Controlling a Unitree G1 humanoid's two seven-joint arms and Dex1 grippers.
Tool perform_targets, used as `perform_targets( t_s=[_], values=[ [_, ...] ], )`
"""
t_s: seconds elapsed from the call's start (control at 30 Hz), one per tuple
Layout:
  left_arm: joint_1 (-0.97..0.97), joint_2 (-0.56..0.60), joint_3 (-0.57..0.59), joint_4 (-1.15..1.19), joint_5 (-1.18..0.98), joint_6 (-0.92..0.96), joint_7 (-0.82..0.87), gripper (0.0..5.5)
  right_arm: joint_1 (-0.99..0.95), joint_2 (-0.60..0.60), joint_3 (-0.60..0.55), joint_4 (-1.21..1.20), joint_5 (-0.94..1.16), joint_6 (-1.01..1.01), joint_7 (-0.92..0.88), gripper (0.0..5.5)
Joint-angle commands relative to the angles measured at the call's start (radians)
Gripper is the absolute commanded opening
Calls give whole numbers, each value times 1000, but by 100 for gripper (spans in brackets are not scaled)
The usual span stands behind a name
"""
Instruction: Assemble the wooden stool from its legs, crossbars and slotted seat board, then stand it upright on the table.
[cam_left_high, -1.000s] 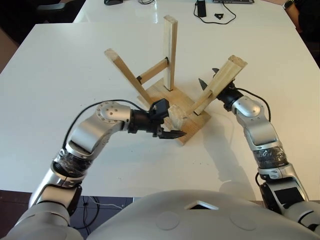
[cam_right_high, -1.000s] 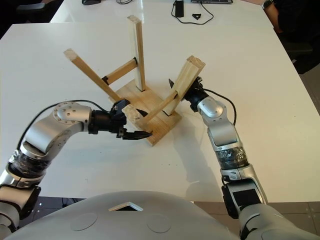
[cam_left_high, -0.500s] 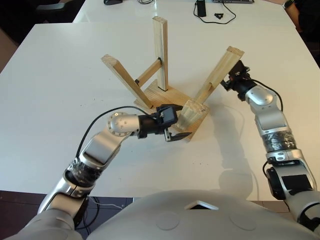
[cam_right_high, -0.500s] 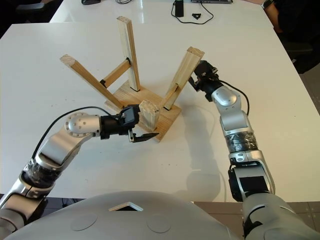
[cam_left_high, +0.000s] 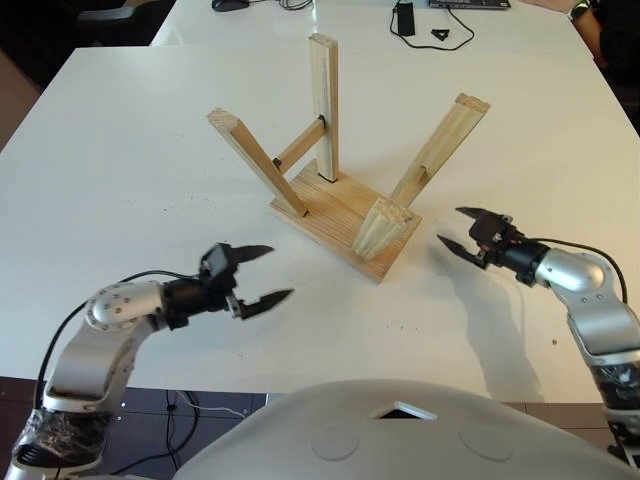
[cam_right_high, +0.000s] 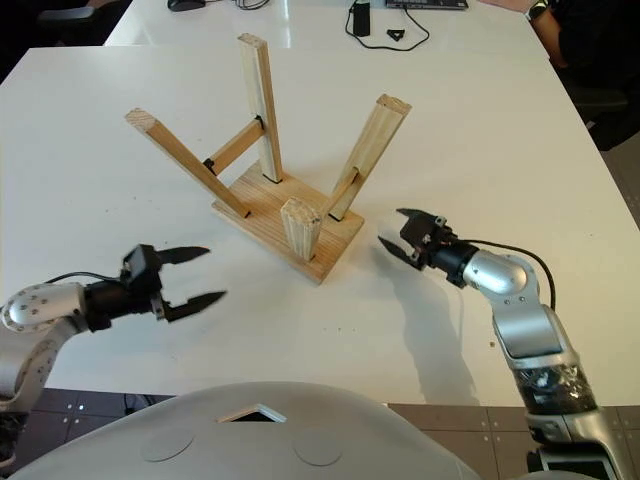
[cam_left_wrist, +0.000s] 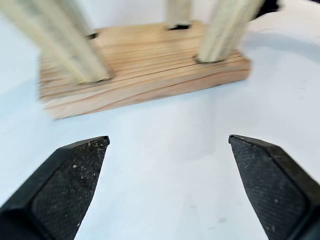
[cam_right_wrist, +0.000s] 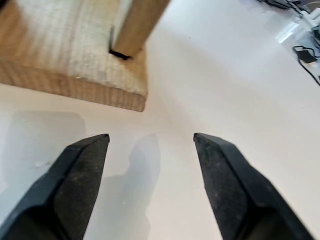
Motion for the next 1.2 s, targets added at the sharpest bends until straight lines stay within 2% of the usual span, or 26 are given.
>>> perform_targets(
  t_s=[0.03,0.13,0.33,0.4,0.5,0.63,0.8,1.0,1.2],
  values=[
    [-238,-59,-12,268,99,-54,114,443,-7,-20,3,-53,34,41,43,312],
    [-404,-139,-81,495,231,-163,225,402,-9,-25,41,-59,22,52,70,312],
    [-608,-216,-135,862,452,-441,485,398,10,-37,104,-70,10,72,113,312],
    [-636,-234,-172,937,511,-514,528,398,-6,-20,123,-41,-11,69,96,312],
    [-629,-262,-243,992,570,-608,504,398,-56,14,142,23,-43,60,60,312],
    [-546,-285,-317,880,539,-648,372,398,-128,57,150,98,-73,61,6,312],
    [-370,-227,-360,639,515,-609,289,398,-208,94,165,124,-88,52,-14,312],
    [-234,-184,-333,428,455,-489,297,398,-275,128,162,184,-109,32,-41,312],
    [-111,-139,-277,287,429,-427,328,398,-205,88,88,148,-65,-1,-27,312]
  ],
)
